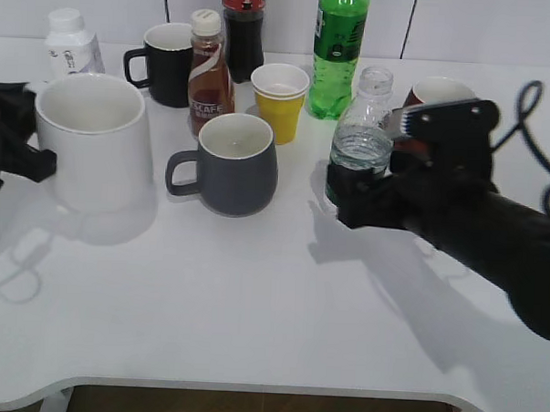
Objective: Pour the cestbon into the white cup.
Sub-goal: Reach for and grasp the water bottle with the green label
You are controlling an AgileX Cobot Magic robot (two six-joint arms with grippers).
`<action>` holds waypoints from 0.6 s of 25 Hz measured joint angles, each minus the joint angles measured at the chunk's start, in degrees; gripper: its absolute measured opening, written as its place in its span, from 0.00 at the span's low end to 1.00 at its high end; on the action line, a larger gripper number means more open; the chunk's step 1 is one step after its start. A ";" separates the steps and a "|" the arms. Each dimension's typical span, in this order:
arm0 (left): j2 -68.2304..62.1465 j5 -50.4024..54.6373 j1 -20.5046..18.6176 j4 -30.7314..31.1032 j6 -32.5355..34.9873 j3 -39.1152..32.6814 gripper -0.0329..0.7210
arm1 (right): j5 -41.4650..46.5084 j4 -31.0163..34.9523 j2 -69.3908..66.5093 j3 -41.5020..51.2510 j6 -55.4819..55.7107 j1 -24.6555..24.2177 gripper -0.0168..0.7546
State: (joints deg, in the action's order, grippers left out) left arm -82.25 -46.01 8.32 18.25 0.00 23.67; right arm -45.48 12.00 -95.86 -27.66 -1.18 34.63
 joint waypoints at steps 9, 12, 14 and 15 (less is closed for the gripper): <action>1.90 4.85 7.97 0.06 0.00 0.00 0.09 | 0.04 0.85 -11.53 -11.31 0.21 0.00 0.63; 2.82 4.91 10.86 0.06 0.00 0.00 0.09 | 1.45 -5.25 -10.78 -11.36 -0.48 0.00 0.63; 3.13 5.06 13.09 0.06 0.00 0.00 0.09 | 3.79 -11.64 -8.73 -11.15 -2.16 0.00 0.63; 3.33 5.64 14.04 0.00 0.00 0.00 0.09 | 5.07 -15.27 -7.15 -11.15 -3.49 0.00 0.63</action>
State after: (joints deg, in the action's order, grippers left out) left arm -78.92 -40.37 22.36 18.25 0.00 23.67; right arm -40.40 -3.27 -103.01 -38.81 -4.67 34.63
